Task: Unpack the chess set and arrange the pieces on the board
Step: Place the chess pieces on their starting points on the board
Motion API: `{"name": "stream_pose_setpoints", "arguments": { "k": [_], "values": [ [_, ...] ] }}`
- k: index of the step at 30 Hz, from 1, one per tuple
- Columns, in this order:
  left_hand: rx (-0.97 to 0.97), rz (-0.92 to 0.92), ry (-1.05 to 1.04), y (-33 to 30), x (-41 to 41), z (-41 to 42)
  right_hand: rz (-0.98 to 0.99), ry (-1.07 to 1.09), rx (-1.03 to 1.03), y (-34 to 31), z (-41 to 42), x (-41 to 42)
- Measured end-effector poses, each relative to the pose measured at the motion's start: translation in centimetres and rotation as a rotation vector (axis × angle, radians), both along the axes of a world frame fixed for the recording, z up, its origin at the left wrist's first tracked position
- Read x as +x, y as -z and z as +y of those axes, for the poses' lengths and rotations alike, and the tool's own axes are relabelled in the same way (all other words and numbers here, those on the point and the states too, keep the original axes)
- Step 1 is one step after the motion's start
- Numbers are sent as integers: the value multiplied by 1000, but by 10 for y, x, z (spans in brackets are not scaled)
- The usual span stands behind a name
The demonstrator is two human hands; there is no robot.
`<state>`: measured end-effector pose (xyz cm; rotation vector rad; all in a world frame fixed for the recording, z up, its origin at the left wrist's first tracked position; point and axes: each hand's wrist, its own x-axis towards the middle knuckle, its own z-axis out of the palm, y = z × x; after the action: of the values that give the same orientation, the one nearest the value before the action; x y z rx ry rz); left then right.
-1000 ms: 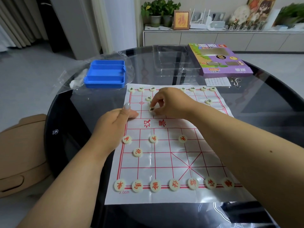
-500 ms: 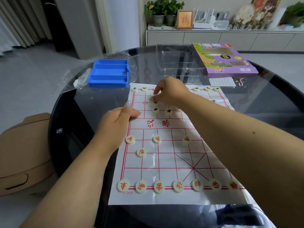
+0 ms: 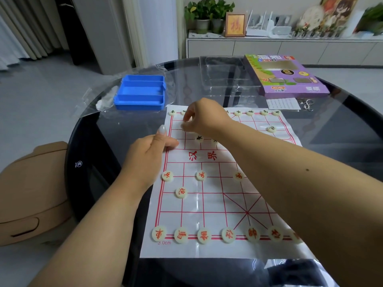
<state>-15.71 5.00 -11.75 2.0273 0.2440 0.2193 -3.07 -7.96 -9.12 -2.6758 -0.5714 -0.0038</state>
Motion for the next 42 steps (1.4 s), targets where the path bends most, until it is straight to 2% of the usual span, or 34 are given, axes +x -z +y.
{"name": "stream_pose_setpoints", "arguments": {
  "k": [6, 11, 19, 22, 28, 42],
  "values": [
    [-10, 9, -4, 1, 0, 2, 32, -91, -37, 1, -3, -3],
    [-75, -7, -32, 0, 0, 2, 62, 37, 210, -13, -28, 5],
    [-111, -14, -74, -4, -1, -2, 184, -26, 65, -5, -36, 5],
    [-54, -56, -115, -3, -1, -3, 203, -25, 56, -6, -33, 5],
    [42, -17, -148, -2, 4, -5, 205, 11, 17, -8, -28, 3],
    [24, 17, -146, -6, 2, -6, 182, 186, -76, -10, -22, 2]
  ]
}}
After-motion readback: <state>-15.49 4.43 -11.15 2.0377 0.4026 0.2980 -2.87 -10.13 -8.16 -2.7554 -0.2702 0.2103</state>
